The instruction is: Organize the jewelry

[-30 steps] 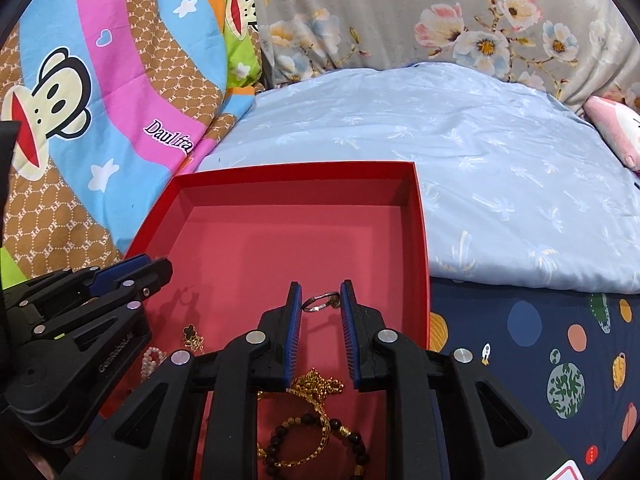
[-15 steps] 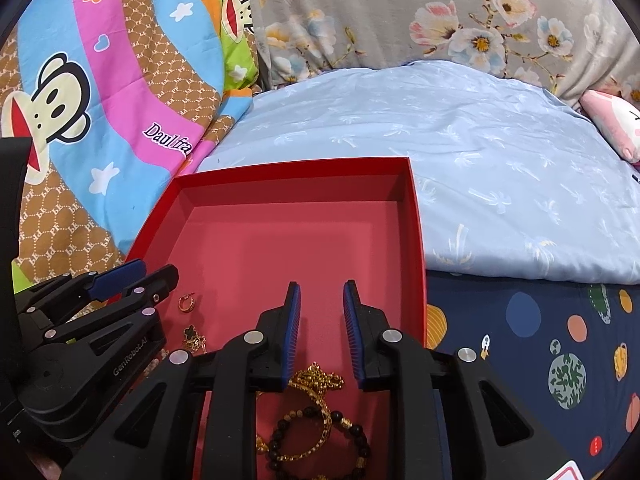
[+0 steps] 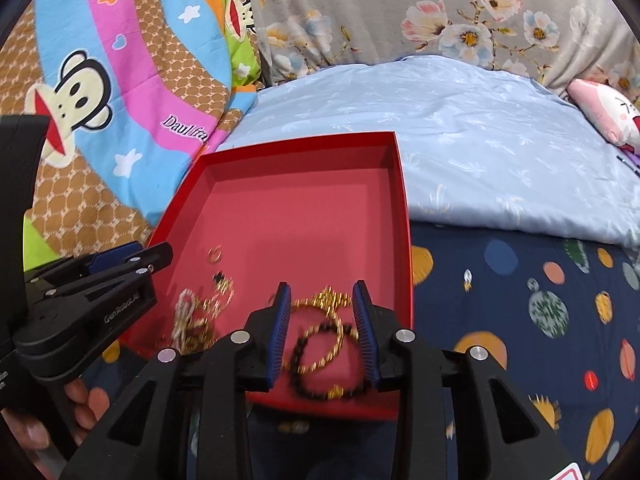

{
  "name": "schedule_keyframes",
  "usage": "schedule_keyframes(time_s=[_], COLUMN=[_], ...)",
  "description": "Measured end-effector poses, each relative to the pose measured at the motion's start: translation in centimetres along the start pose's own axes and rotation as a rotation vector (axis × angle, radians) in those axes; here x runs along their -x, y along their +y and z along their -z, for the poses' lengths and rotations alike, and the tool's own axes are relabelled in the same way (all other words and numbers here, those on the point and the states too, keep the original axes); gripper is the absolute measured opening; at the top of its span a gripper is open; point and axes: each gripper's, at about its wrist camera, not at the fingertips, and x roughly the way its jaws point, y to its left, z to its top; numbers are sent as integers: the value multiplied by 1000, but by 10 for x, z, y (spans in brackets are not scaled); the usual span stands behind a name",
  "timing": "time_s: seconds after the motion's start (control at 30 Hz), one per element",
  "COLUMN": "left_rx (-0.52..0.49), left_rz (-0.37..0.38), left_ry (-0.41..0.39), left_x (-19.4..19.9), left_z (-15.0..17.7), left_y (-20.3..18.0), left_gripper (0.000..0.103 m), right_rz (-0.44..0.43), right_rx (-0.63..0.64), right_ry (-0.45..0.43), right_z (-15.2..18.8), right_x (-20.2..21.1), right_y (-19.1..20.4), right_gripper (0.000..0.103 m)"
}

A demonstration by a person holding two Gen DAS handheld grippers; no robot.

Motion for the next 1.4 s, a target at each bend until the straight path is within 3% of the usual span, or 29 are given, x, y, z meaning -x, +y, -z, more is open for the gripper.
schedule_keyframes(time_s=[0.07,0.47,0.6,0.83,1.13,1.4], left_rx=[-1,13,16,13,51,41], left_rz=[-2,20,26,-15,-32,-72], left_ry=[0,18,27,-2,19,11], left_x=[9,43,51,66,63,57], left_z=[7,41,54,73,87,99], left_y=[0,4,4,4,13,10], left_gripper=[37,37,37,65,79,85], right_rz=[10,8,7,22,77,143], right_rx=[11,4,-8,-31,-24,-15], right_ry=[-1,10,11,13,-4,-9], right_z=[7,39,53,67,74,85], right_x=[9,45,55,65,67,59], right_y=[4,17,21,21,20,17], right_gripper=[42,43,52,62,76,79])
